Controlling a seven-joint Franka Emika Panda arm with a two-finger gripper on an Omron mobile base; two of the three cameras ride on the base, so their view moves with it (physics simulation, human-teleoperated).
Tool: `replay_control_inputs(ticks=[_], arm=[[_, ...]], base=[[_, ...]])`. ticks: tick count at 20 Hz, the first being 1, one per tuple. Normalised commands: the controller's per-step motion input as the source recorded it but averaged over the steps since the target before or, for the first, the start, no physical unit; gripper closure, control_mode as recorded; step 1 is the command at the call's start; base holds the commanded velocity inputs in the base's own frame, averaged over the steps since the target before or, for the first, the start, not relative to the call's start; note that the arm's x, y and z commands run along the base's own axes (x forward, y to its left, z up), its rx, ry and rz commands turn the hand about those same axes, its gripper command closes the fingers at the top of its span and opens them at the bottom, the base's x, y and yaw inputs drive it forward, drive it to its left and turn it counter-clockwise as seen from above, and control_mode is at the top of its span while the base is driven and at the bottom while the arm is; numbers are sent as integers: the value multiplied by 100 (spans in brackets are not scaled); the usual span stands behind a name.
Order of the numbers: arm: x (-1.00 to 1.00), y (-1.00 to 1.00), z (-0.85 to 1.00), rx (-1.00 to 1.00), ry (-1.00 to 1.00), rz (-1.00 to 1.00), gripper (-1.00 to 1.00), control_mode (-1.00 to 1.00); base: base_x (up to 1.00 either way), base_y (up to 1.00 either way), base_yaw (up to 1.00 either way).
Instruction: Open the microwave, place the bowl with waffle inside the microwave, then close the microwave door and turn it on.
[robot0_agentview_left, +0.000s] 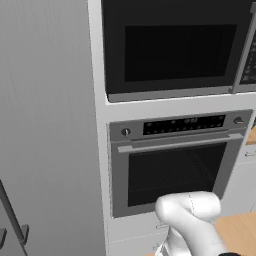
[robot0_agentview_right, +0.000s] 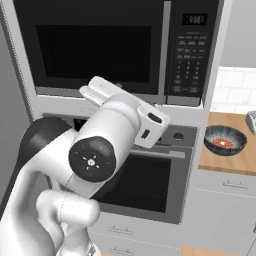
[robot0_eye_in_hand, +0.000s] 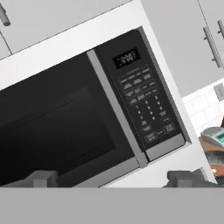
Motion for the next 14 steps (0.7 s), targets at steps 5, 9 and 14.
replay_control_inputs(ticks=[5,9,14], arm=[[72,0,35,3,7,0,-100,-100],[7,0,12,-1,-1,0,-100,-100],[28,-8,-1,-1,6,7,-100,-100]], base=[[0,0,0],[0,0,0],[0,0,0]])
